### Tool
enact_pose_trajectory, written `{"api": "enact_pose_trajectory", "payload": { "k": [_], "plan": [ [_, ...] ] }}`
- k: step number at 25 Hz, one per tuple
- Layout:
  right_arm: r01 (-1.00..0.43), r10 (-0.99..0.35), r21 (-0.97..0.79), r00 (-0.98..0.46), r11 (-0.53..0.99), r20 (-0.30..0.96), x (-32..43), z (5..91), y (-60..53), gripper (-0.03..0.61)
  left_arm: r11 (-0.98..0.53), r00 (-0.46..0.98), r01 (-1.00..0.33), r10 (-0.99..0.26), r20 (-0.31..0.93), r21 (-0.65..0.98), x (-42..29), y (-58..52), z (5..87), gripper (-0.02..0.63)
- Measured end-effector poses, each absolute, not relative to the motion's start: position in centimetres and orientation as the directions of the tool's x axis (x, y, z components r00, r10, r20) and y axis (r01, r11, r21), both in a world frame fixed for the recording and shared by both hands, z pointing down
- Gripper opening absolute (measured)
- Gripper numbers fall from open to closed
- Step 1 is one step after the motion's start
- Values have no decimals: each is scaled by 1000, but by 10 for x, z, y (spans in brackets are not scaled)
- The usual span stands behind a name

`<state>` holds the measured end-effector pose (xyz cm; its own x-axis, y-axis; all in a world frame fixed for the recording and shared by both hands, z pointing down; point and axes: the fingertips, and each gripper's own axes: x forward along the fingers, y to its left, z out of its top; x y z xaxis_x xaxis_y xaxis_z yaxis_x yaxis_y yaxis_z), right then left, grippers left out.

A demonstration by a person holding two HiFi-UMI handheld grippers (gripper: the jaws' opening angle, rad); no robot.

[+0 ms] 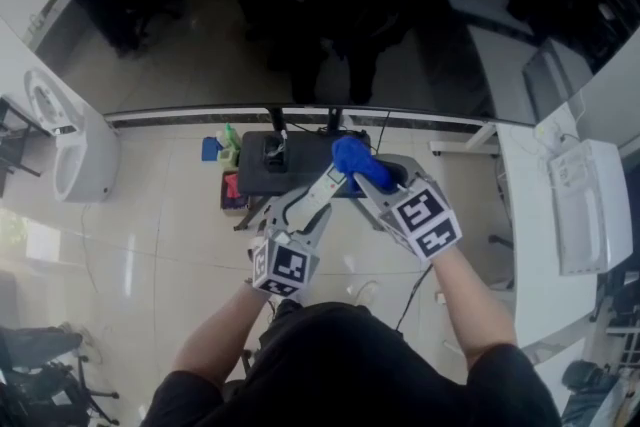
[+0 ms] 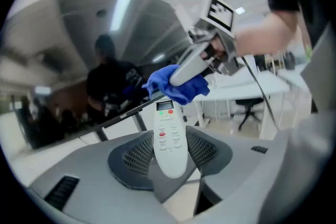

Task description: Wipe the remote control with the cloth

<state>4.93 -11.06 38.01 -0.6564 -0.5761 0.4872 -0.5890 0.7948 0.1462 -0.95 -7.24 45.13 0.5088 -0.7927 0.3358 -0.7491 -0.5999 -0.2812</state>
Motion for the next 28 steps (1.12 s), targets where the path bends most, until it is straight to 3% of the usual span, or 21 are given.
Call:
{"api": "enact_pose_trajectory", "payload": {
  "k": [2,4,7,10,13,23,28],
  "plan": [
    [-585,-554,2,-766,811,326,52,356,-110,109,-593,618,-786,-747,246,173,-19,-83,445,196],
    [-558,-537,-180,-829,810,154,58,341,-107,109,-535,692,-609,-720,61,586,-30,-96,435,196],
    [-492,-511,-386,-857,780,60,55,358,-98,109,-457,661,-304,-733,-161,836,-45,-110,420,196],
    [-414,-456,-514,-889,752,48,35,392,-81,109,-451,612,-87,-728,-309,888,-49,-118,404,196],
    [-359,-403,-570,-914,739,52,13,410,-69,109,-464,636,9,-680,-363,886,-40,-116,397,196],
    [-371,-444,-585,-896,721,20,29,393,-113,109,-498,822,64,-465,-329,865,-8,-75,403,196],
    [-397,-480,-554,-877,732,-7,45,371,-128,109,-504,823,52,-468,-323,862,-5,-71,405,196]
  ]
}}
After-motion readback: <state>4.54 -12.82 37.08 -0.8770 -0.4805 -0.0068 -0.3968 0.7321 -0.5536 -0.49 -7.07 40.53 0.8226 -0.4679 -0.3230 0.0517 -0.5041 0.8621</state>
